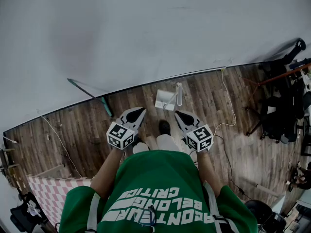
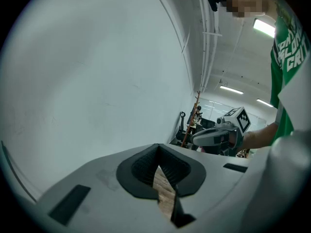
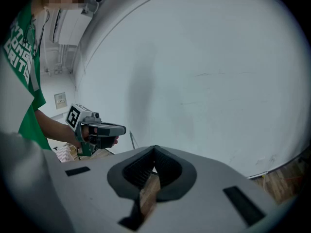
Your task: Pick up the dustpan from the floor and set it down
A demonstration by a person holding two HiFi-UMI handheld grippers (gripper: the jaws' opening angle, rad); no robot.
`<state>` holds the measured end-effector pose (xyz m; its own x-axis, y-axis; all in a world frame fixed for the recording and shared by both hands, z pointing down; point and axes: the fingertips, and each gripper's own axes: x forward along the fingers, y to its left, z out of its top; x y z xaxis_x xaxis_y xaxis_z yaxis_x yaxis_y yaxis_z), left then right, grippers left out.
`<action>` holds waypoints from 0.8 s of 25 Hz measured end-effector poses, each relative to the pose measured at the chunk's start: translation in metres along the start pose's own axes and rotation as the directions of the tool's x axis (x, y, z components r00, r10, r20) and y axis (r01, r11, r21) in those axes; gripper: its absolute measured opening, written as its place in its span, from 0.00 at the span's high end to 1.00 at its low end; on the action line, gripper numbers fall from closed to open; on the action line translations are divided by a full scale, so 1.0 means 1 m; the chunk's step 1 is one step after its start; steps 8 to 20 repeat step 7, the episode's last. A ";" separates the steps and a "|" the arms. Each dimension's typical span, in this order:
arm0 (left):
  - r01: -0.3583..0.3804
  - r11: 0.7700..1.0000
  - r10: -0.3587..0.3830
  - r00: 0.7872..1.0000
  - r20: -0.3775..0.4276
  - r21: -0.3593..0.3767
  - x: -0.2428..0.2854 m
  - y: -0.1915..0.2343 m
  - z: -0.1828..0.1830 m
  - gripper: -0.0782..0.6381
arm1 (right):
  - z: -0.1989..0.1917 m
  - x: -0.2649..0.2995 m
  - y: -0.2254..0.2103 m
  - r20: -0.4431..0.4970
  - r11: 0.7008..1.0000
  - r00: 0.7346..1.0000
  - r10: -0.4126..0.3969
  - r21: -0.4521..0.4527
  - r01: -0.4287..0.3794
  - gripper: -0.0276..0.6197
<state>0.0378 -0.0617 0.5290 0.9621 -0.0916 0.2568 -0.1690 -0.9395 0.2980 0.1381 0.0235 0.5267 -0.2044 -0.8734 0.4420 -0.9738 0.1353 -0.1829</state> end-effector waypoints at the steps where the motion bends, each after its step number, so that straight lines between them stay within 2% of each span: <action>1: -0.001 1.000 0.001 1.000 0.000 0.000 0.000 0.000 0.000 0.89 | 0.000 0.000 0.000 0.000 1.000 1.000 0.000 -0.001 0.000 0.95; 20: -0.002 1.000 0.002 1.000 0.003 -0.003 0.002 0.001 0.002 0.89 | 0.001 0.001 -0.003 -0.002 1.000 1.000 -0.002 -0.009 0.001 0.95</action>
